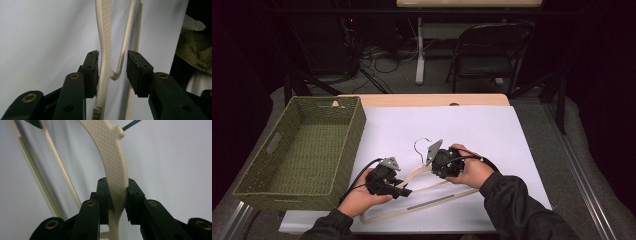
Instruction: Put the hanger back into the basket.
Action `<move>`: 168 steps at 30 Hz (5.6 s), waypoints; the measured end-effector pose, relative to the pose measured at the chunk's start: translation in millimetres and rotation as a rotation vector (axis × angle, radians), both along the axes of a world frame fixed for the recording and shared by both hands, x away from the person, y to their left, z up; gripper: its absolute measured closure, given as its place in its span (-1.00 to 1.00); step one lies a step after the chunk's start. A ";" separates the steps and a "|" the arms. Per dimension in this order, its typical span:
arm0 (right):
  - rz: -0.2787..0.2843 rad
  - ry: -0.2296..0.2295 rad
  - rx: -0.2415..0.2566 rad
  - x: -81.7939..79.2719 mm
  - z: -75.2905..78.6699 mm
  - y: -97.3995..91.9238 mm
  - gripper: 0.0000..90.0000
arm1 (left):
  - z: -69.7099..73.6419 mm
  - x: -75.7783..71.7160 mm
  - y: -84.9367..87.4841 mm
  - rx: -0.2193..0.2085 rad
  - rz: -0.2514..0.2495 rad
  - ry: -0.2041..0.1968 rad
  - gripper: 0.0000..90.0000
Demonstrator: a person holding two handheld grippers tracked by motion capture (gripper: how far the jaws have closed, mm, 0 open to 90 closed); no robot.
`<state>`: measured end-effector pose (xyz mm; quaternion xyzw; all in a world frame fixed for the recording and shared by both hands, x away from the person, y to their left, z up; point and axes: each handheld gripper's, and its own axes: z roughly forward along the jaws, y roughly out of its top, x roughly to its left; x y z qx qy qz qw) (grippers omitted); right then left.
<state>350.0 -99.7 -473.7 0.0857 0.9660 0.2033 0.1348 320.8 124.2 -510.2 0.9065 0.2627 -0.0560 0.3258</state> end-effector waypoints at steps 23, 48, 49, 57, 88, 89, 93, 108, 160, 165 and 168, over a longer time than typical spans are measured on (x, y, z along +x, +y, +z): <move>-0.025 -0.044 0.146 -40.9 27.1 -32.0 0.14 | 19.2 -26.0 1.8 -0.048 -0.061 -0.003 0.93; -0.216 -0.033 0.268 -36.8 30.2 -104.8 0.03 | 104.7 -34.6 91.1 -0.061 0.169 -0.175 0.93; -0.223 -0.030 0.265 -35.7 28.9 -106.2 0.03 | 107.8 -33.8 95.0 -0.060 0.173 -0.177 0.93; -0.255 -0.017 0.262 -29.5 21.6 -113.6 0.03 | 137.5 -20.8 143.1 -0.034 0.257 -0.235 0.93; -0.322 0.004 0.240 -20.5 6.3 -124.3 0.02 | 135.0 14.0 298.1 0.044 0.471 -0.288 0.93; -0.319 0.004 0.243 -20.5 5.7 -123.9 0.02 | 133.0 14.6 301.7 0.040 0.475 -0.291 0.93; -0.322 -0.005 0.259 -20.2 4.0 -123.7 0.02 | 122.5 18.6 313.6 0.035 0.482 -0.301 0.93; -0.342 0.028 0.248 -18.9 -4.6 -130.0 0.02 | 69.4 39.6 320.0 0.039 0.492 -0.183 0.93; -0.363 0.039 0.254 -22.0 -15.5 -135.1 0.02 | 76.2 20.3 317.0 0.100 0.606 -0.212 0.05; -0.374 0.043 0.259 -23.4 -14.6 -136.1 0.01 | 86.6 9.5 310.1 0.087 0.611 -0.205 0.04; -0.364 0.040 0.264 -24.6 -13.0 -135.8 0.01 | 91.8 3.3 303.1 0.088 0.605 -0.214 0.00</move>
